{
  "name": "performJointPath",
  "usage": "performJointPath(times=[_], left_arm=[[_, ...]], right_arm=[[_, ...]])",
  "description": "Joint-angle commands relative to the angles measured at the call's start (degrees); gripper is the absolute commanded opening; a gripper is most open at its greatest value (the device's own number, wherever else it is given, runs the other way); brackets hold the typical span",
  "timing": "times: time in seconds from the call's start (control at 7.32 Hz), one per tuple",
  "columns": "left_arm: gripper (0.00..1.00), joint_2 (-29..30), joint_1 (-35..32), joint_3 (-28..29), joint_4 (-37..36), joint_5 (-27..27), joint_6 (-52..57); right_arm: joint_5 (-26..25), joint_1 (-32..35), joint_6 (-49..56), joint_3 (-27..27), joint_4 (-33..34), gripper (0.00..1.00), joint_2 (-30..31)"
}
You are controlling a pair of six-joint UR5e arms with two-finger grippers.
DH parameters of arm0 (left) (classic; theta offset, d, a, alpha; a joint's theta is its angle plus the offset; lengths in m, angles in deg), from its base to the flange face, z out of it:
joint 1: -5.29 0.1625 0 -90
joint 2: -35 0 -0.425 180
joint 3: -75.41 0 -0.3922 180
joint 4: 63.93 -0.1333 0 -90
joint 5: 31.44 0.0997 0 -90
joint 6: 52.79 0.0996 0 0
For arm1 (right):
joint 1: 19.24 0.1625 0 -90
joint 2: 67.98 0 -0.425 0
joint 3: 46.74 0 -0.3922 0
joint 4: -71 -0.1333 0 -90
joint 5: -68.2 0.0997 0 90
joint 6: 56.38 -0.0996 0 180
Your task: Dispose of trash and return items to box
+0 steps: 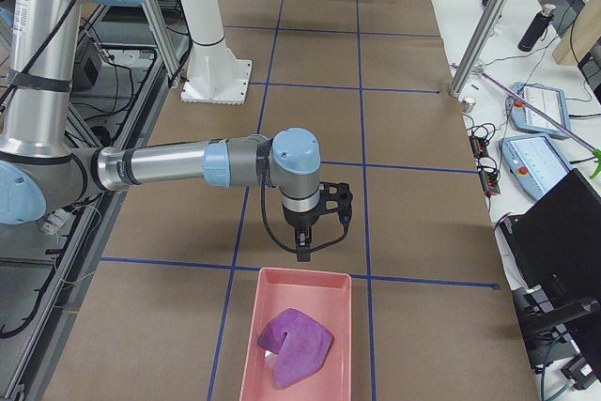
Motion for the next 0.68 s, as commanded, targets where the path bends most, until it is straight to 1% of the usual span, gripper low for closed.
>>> performJointPath(times=[0.0,0.14,0.55], left_arm=[[0.99,0.0,0.1,1.8,-0.4,0.0,0.0],[0.99,0.0,0.1,2.8,-0.5,0.2,0.0],[0.99,0.1,0.9,3.0,-0.6,0.4,0.0]], right_arm=[[0.1,0.0,-0.1,-0.3,-0.1,1.0,-0.1],[0.1,0.0,-0.1,-0.6,0.0,1.0,-0.1],[0.1,0.0,-0.4,-0.6,0.0,1.0,0.1]])
